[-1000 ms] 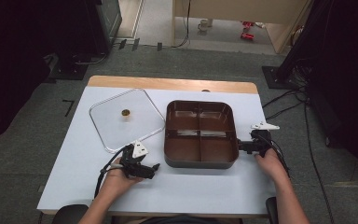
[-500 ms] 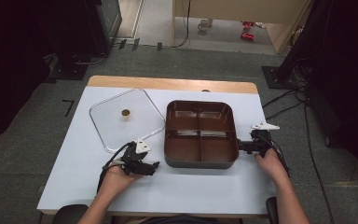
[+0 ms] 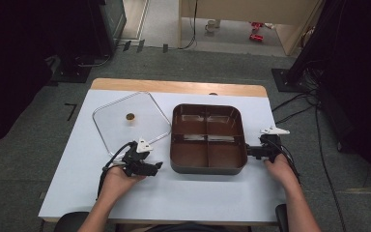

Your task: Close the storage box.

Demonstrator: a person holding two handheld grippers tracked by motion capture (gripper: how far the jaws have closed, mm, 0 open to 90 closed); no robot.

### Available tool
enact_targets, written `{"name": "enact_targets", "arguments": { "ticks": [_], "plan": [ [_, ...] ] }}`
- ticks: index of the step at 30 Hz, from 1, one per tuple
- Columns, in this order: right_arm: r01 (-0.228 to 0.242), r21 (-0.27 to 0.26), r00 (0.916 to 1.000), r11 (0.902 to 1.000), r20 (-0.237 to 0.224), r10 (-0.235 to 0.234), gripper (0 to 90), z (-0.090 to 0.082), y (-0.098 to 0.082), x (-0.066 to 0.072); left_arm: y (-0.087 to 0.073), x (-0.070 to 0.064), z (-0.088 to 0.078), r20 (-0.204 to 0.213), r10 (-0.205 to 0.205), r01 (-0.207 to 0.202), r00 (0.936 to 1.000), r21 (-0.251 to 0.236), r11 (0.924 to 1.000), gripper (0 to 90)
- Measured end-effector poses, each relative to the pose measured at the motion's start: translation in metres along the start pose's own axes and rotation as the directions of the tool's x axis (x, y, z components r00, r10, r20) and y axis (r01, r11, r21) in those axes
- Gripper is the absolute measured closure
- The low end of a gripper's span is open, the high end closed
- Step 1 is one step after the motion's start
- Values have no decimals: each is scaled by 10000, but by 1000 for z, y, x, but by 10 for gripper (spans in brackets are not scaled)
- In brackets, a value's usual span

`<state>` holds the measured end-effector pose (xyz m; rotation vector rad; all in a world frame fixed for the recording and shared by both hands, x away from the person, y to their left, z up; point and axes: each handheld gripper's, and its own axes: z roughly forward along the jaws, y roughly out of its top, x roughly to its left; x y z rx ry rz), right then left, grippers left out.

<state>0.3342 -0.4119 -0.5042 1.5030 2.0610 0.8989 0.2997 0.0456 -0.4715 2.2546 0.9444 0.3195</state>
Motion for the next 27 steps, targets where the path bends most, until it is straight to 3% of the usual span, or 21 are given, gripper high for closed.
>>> {"name": "enact_targets", "arguments": {
  "ticks": [17,27],
  "plan": [
    [4,0,10000,10000,2,-4,85,0,0,0,17,10,-6,50,-105,104,9999,47,9999,269],
    [1,2,10000,10000,-3,-1,85,0,0,0,28,26,-12,-44,-358,357,9993,-125,9993,269]
  ]
}}
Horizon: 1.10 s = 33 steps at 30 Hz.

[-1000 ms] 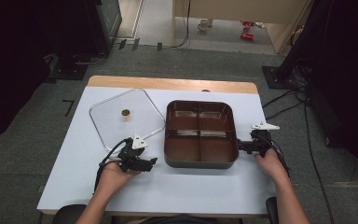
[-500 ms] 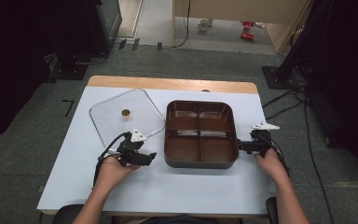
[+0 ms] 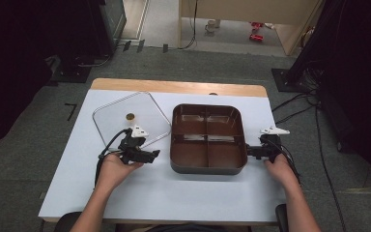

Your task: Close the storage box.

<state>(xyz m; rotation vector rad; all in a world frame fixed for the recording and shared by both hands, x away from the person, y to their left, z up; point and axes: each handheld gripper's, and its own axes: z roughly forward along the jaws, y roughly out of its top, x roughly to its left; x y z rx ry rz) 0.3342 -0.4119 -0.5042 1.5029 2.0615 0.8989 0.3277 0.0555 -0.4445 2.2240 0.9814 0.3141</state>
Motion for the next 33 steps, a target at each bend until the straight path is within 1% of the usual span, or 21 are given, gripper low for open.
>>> {"name": "enact_targets", "arguments": {
  "ticks": [2,4,12,13,15,17,18,20,21,23,24,26,28,29,30,33],
  "plan": [
    [0,-2,10000,10000,2,0,85,0,0,0,2,3,-1,-4,-30,30,10000,-99,9999,272],
    [0,0,10000,10000,2,0,85,0,0,0,4,6,-2,-7,-101,101,9999,-221,9997,309],
    [6,-3,10000,10000,4,-6,85,0,0,0,7,16,-4,-89,-225,223,9997,-167,9996,304],
    [4,-4,10000,10000,5,-4,85,0,0,0,7,18,-4,-101,-221,220,9997,-158,9996,304],
    [1,-2,10000,10000,4,-1,85,0,0,0,9,24,-5,-15,-357,357,9994,-271,9990,304],
    [14,6,10000,10000,3,-14,85,0,0,0,10,25,-5,-4,-345,344,9994,-283,9990,304],
    [11,6,10000,10000,3,-11,85,0,0,0,10,29,-3,-79,-276,273,9996,-323,9991,304],
    [8,6,10000,10000,2,-8,85,0,0,0,11,31,-3,-46,-313,312,9995,-342,9989,305],
    [20,2,10000,10000,2,-20,85,0,0,0,14,35,-2,-59,-334,332,9994,-320,9989,305],
    [19,3,10000,10000,3,-19,85,0,0,0,17,40,-1,-7,-459,459,9989,-242,9987,304],
    [19,2,10000,10000,3,-19,85,0,0,0,18,42,0,-58,-478,477,9988,-215,9986,304],
    [20,3,10000,10000,4,-20,85,0,0,0,20,45,1,-252,-387,381,9989,-248,9990,307],
    [20,4,10000,10000,6,-20,85,0,0,0,20,47,1,-234,-432,427,9988,-218,9989,313],
    [14,4,10000,10000,3,-14,85,0,0,0,21,50,2,-128,-457,454,9989,-211,9987,314],
    [14,4,10000,10000,3,-14,85,0,0,0,21,50,2,-128,-457,454,9989,-211,9987,314],
    [16,3,10000,10000,1,-16,85,0,0,0,25,55,4,-283,-464,460,9985,-156,9988,315]
  ]
}}
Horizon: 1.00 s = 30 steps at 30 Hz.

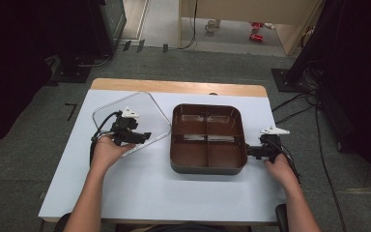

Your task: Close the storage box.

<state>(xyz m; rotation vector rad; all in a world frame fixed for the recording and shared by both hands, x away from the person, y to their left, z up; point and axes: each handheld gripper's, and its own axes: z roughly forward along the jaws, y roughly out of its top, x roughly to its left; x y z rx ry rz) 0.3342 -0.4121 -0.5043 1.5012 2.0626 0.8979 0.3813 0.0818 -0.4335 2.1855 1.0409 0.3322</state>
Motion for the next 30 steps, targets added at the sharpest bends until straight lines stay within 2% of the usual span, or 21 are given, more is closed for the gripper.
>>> {"name": "enact_targets", "arguments": {
  "ticks": [2,7,8,12,15,19,21,22,25,30],
  "plan": [
    [3,-1,10000,10000,1,-3,85,0,0,0,2,3,0,19,-109,109,9999,-63,9999,317],
    [-12,-8,10000,10000,0,12,85,0,0,0,6,9,-1,-372,79,-87,9993,-214,9997,323],
    [-13,-6,10000,10000,1,13,85,0,0,0,8,14,0,-435,-47,36,9990,-266,9996,322],
    [-10,-6,10000,10000,2,10,85,0,0,0,8,23,0,-689,-79,63,9976,-240,9997,322],
    [-20,-3,10000,10000,-1,20,85,0,0,0,8,29,2,-664,-241,220,9975,-321,9992,325],
    [-20,-17,10000,10000,-1,20,85,0,0,0,6,46,8,-868,-473,431,9951,-496,9978,335],
    [-17,-16,10000,10000,-1,17,85,0,0,0,5,50,10,-1009,-525,474,9935,-522,9975,345],
    [-14,-15,10000,10000,0,14,85,0,0,0,4,55,15,-1118,-720,673,9911,-451,9967,344],
    [-19,-13,10000,10000,0,19,85,0,0,0,3,58,21,-1138,-747,713,9907,-339,9969,346],
    [-20,-14,10000,10000,-1,20,85,0,0,0,1,62,31,-1466,-787,767,9861,-192,9969,366]
  ]
}}
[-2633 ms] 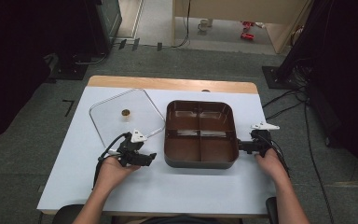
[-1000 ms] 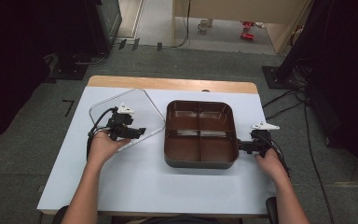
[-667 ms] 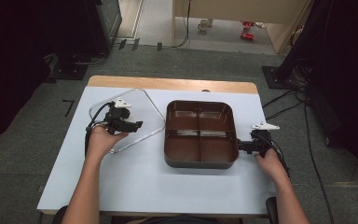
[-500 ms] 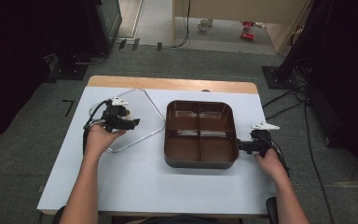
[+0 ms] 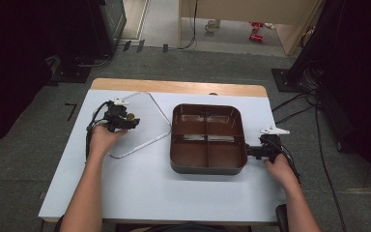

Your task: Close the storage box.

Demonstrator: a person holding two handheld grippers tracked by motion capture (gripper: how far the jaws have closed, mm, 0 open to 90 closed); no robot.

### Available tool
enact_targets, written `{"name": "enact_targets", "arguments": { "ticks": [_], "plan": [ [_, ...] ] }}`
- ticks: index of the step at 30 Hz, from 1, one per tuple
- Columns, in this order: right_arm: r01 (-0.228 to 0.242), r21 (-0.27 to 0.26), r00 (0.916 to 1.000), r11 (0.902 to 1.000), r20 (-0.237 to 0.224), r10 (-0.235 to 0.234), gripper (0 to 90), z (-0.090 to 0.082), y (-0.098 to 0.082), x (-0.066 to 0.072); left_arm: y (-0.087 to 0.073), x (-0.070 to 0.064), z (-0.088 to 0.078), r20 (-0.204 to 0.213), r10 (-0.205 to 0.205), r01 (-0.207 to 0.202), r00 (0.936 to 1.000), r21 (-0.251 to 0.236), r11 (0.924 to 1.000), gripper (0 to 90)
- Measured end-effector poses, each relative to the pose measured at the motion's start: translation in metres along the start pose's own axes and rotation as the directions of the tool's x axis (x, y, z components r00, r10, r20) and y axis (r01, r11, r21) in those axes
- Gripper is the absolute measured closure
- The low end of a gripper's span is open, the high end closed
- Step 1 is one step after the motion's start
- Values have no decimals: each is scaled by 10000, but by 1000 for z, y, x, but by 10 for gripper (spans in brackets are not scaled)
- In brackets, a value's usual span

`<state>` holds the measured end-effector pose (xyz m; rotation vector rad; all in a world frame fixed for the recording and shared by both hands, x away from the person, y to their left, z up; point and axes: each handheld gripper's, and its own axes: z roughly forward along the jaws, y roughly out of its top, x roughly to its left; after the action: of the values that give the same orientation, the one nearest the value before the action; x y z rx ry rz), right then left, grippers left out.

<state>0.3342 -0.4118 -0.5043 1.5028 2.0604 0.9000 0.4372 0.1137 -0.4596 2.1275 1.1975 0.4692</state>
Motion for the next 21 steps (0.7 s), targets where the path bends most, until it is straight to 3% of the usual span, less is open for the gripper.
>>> {"name": "enact_targets", "arguments": {
  "ticks": [8,10,12,15,21],
  "plan": [
    [-1,-2,10000,10000,-1,1,85,0,0,0,-8,8,14,-131,-354,356,9993,197,9992,452],
    [1,-3,10000,10000,-1,-1,85,0,0,0,-9,8,14,-280,-348,349,9990,28,9994,524],
    [-2,-3,10000,10000,-3,2,85,0,0,0,-10,9,13,-155,-421,420,9990,-51,9991,577],
    [-2,-5,10000,10000,-1,2,85,0,0,0,-9,7,13,-316,-246,245,9992,-11,9997,587],
    [0,-7,10000,10000,-1,0,85,0,0,0,-8,8,10,-158,-455,455,9988,30,9990,593]
  ]
}}
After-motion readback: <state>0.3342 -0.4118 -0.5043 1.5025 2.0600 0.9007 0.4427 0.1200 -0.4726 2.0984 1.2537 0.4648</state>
